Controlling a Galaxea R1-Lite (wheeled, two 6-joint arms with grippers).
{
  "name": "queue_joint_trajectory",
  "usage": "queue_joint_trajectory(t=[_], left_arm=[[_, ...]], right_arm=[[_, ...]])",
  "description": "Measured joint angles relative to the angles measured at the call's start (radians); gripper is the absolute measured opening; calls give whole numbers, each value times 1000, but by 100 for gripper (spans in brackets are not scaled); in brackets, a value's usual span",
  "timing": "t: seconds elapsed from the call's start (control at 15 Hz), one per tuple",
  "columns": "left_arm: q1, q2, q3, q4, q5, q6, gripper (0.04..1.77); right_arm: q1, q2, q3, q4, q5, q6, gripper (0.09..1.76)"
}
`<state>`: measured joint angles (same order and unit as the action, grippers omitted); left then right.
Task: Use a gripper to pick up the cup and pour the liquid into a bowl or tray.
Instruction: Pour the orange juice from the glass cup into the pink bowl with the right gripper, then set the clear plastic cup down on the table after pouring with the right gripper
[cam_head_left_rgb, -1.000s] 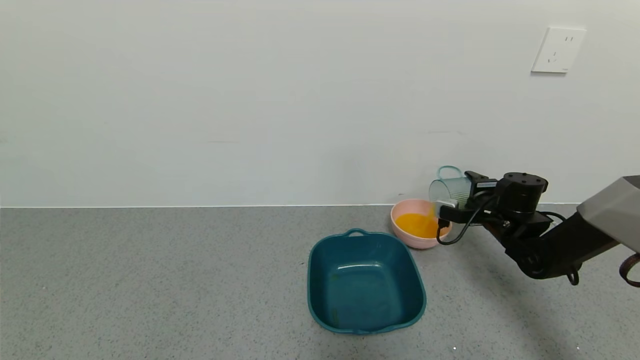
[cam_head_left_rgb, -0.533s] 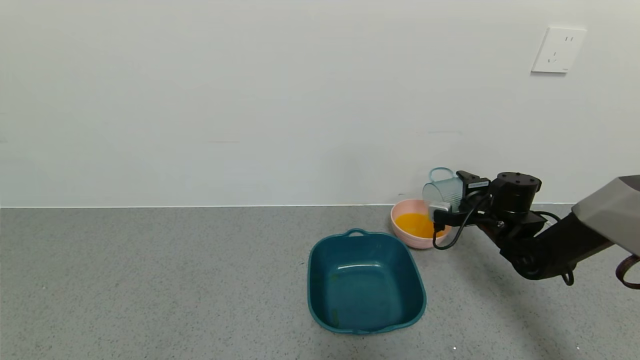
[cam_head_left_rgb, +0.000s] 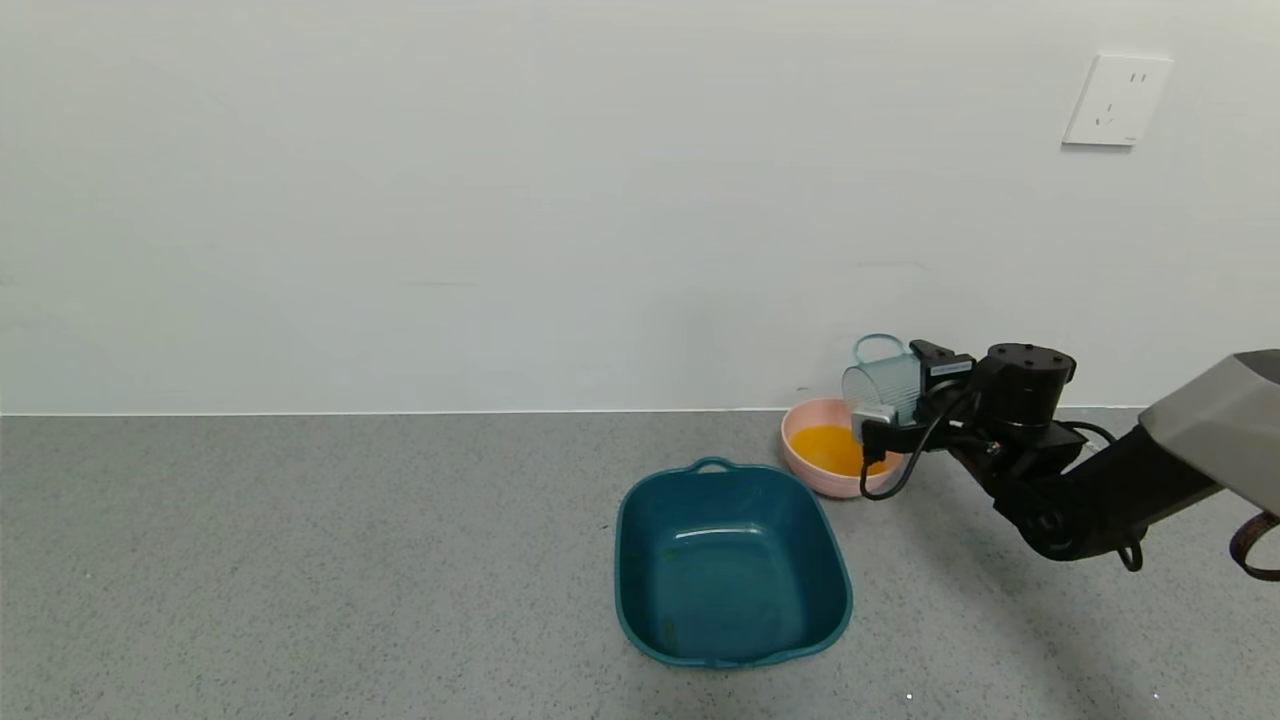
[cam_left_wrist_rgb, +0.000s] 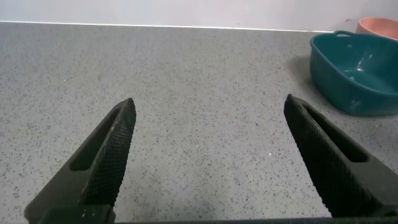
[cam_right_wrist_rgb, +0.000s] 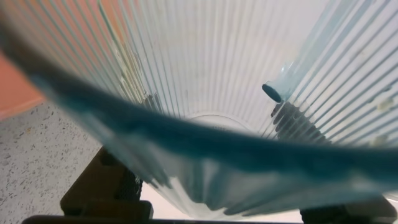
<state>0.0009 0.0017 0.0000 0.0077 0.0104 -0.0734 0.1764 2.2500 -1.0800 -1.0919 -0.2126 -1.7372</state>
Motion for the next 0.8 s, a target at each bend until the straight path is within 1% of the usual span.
queue_joint_trajectory(t=[0.8], left_arm=[[0, 0, 0, 0, 0, 0, 172]], right_arm=[[16, 0, 2, 0, -16, 0, 134]])
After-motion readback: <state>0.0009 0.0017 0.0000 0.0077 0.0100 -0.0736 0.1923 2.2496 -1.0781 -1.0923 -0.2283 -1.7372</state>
